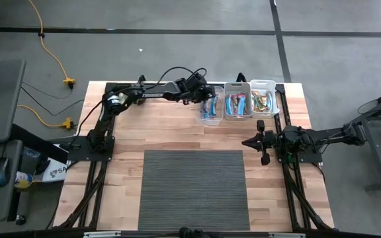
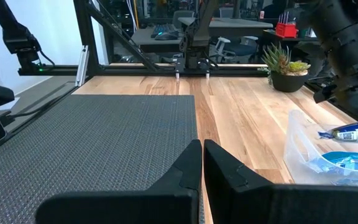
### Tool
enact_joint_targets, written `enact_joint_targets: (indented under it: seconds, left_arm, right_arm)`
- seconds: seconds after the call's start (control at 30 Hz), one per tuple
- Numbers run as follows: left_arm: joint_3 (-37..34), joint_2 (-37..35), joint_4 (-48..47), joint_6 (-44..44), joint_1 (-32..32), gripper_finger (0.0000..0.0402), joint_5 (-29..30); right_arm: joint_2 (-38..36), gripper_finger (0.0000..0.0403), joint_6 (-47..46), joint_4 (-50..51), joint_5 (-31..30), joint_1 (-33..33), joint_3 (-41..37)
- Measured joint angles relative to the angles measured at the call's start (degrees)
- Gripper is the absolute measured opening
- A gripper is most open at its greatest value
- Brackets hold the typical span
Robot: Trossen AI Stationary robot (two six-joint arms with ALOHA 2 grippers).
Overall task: Pick and place Granola Bars by type
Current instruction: Put the blue granola bar into the transparent bin, then return to Home Position
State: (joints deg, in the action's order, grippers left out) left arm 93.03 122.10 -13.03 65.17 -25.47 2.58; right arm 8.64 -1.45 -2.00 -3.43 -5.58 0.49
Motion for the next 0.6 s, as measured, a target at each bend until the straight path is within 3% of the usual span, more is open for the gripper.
enact_joint_targets:
  seconds: [0.27, 0.6]
  left_arm:
    - [0.0, 0.7, 0.2, -1.6, 0.0, 0.0098, -1.9]
    - [0.0, 1.6, 0.1, -1.8, 0.4, 0.0155, -3.2]
  right_arm:
    - [0.0, 0.0, 0.0, 0.0, 0.0, 0.0, 0.0]
    - [0.0, 0.0, 0.0, 0.0, 0.0, 0.0, 0.0]
